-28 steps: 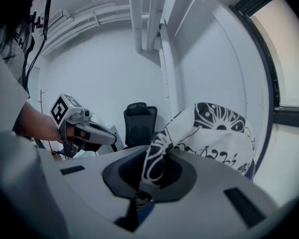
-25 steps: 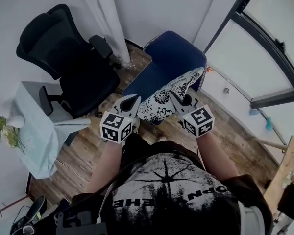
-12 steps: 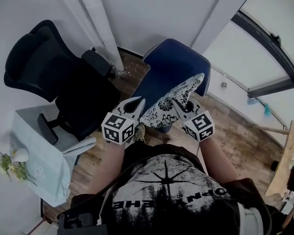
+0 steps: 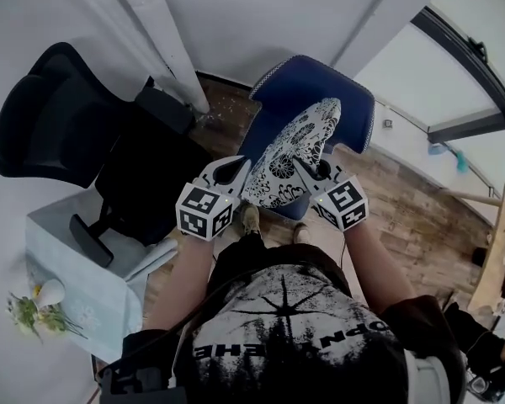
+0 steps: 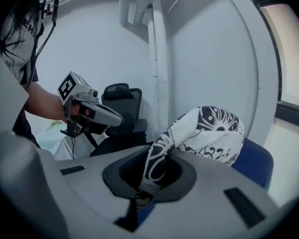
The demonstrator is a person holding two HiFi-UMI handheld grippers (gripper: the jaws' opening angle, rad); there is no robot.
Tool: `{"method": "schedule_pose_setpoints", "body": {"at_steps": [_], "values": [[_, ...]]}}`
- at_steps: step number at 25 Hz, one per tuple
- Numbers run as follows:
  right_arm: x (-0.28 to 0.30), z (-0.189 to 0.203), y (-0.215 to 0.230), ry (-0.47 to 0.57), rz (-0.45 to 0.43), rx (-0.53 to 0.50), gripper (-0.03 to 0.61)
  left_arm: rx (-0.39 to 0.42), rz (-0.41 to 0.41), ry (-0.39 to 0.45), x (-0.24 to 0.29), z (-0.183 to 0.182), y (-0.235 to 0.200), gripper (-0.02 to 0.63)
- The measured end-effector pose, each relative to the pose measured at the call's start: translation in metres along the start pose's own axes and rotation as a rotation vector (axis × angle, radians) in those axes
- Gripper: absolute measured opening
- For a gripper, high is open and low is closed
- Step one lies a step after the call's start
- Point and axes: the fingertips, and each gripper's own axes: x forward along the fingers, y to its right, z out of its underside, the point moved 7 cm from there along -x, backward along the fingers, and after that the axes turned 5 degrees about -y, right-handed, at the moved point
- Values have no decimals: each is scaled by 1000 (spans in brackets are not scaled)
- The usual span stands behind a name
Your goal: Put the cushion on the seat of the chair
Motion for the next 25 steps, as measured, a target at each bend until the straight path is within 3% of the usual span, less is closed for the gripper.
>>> {"method": "schedule_pose_setpoints", "body": {"at_steps": [15,25], "values": [[76,3,4,-47,-49,125,28,-29,22,-51,-5,16,-41,17],[109,3,4,-42,-57,185,28,-44,21,-110,5,46,-58,17]]}}
